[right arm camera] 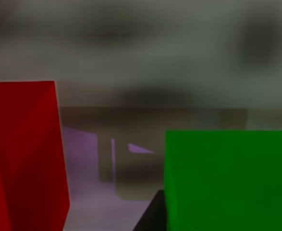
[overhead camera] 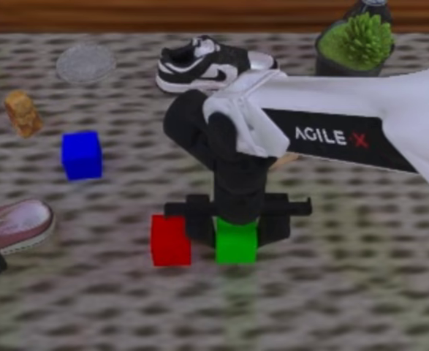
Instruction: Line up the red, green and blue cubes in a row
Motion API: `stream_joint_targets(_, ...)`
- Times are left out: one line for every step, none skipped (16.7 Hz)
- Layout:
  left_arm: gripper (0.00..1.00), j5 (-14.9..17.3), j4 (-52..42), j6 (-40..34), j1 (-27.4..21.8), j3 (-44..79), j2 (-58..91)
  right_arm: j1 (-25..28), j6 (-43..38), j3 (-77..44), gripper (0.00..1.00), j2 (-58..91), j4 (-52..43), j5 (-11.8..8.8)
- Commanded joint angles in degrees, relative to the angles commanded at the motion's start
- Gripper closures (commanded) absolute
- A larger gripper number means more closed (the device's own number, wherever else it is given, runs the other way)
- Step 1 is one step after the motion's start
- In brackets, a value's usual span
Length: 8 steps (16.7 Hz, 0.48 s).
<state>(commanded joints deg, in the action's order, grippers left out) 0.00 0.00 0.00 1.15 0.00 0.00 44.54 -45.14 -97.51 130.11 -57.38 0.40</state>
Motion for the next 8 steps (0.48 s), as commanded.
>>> stream_joint_targets(0.0, 0.0, 0.0, 0.0, 0.0, 0.0, 0.0, 0.0, 0.0, 0.0, 0.55, 0.0, 0.0, 0.0)
stream_joint_targets(0.0, 0.0, 0.0, 0.0, 0.0, 0.0, 0.0, 0.0, 0.0, 0.0, 0.47, 0.0, 0.0, 0.0)
stream_joint_targets(0.0, 0.0, 0.0, 0.0, 0.0, 0.0, 0.0, 0.0, 0.0, 0.0, 0.4, 0.0, 0.0, 0.0)
stream_joint_targets(0.0, 0.0, 0.0, 0.0, 0.0, 0.0, 0.0, 0.0, 0.0, 0.0, 0.32, 0.0, 0.0, 0.0)
stream_joint_targets(0.0, 0.0, 0.0, 0.0, 0.0, 0.0, 0.0, 0.0, 0.0, 0.0, 0.25, 0.0, 0.0, 0.0)
stream_joint_targets(0.0, 0.0, 0.0, 0.0, 0.0, 0.0, 0.0, 0.0, 0.0, 0.0, 0.17, 0.0, 0.0, 0.0)
stream_joint_targets(0.0, 0.0, 0.0, 0.0, 0.0, 0.0, 0.0, 0.0, 0.0, 0.0, 0.1, 0.0, 0.0, 0.0)
stream_joint_targets(0.0, 0.0, 0.0, 0.0, 0.0, 0.0, 0.0, 0.0, 0.0, 0.0, 0.02, 0.0, 0.0, 0.0)
